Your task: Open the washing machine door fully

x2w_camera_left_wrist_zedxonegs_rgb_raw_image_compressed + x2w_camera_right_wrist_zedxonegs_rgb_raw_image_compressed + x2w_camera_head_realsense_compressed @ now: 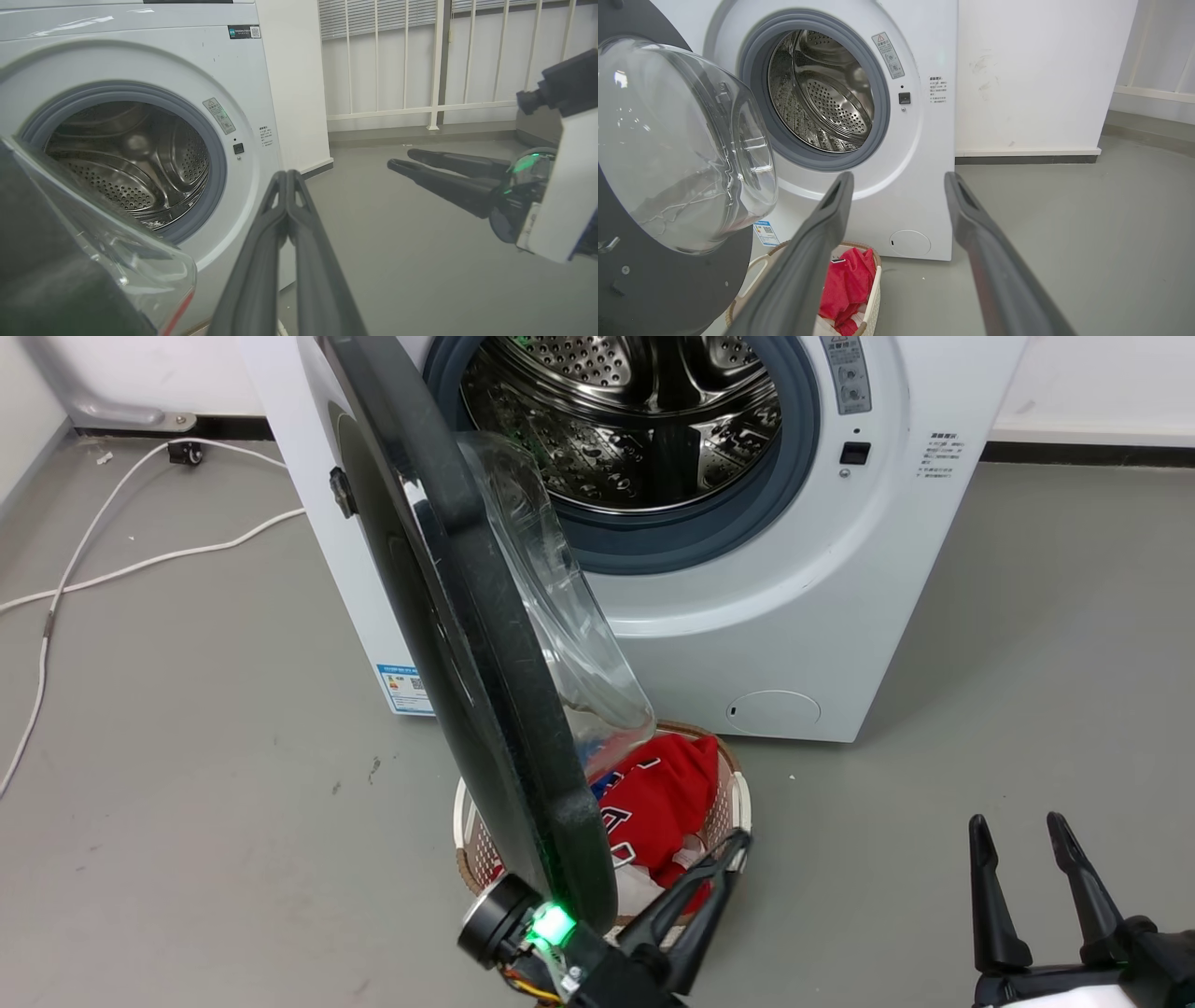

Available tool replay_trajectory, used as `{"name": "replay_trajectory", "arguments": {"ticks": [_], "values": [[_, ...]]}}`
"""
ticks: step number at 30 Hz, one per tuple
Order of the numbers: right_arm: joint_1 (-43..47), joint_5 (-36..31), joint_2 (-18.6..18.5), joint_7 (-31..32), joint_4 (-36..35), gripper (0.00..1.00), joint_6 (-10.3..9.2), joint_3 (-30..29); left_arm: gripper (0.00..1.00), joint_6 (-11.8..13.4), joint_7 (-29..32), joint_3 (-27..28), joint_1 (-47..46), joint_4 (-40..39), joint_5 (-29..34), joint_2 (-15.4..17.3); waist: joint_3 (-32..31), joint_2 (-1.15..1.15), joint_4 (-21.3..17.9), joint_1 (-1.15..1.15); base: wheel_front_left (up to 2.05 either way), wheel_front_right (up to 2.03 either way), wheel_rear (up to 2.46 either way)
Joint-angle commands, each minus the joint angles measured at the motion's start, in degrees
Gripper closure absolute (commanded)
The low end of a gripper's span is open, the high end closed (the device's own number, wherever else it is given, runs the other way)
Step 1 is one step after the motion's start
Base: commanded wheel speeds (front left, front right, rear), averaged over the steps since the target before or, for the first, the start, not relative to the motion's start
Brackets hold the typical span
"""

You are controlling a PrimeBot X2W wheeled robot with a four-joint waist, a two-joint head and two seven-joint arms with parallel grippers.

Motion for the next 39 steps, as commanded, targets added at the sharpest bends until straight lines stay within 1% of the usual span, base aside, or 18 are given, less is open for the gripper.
{"name": "replay_trajectory", "arguments": {"ticks": [1,10,20,32,39], "values": [[-0.6,-0.3,0.2,-0.1,0.1,0.00,0.01,0.0,1.00,0.4,0.0,0.4,0.6,0.7,-0.4,0.4,0.1,0.00,0.0,0.00,0.00,0.00,0.00],[-0.7,-0.1,0.2,-0.1,0.8,0.00,0.01,0.0,1.00,2.0,-0.1,3.1,1.4,5.6,-2.4,1.0,0.4,0.00,0.7,0.00,0.00,0.00,0.00],[-1.1,0.1,0.2,-0.1,0.9,0.00,0.01,0.2,1.00,2.9,-0.1,5.4,0.3,7.1,-3.0,1.6,1.1,0.00,3.8,0.00,0.00,0.00,0.00],[-1.3,0.1,0.2,-0.1,1.0,0.00,0.01,0.3,1.00,6.2,0.1,11.4,2.2,6.6,-4.9,3.3,2.1,0.00,7.9,0.00,0.00,0.00,0.00],[-1.7,0.3,0.2,-0.1,1.4,0.00,0.01,0.7,1.00,7.9,0.3,15.6,3.5,6.1,-6.2,4.3,2.2,0.00,9.4,0.00,0.00,0.00,0.00]]}}
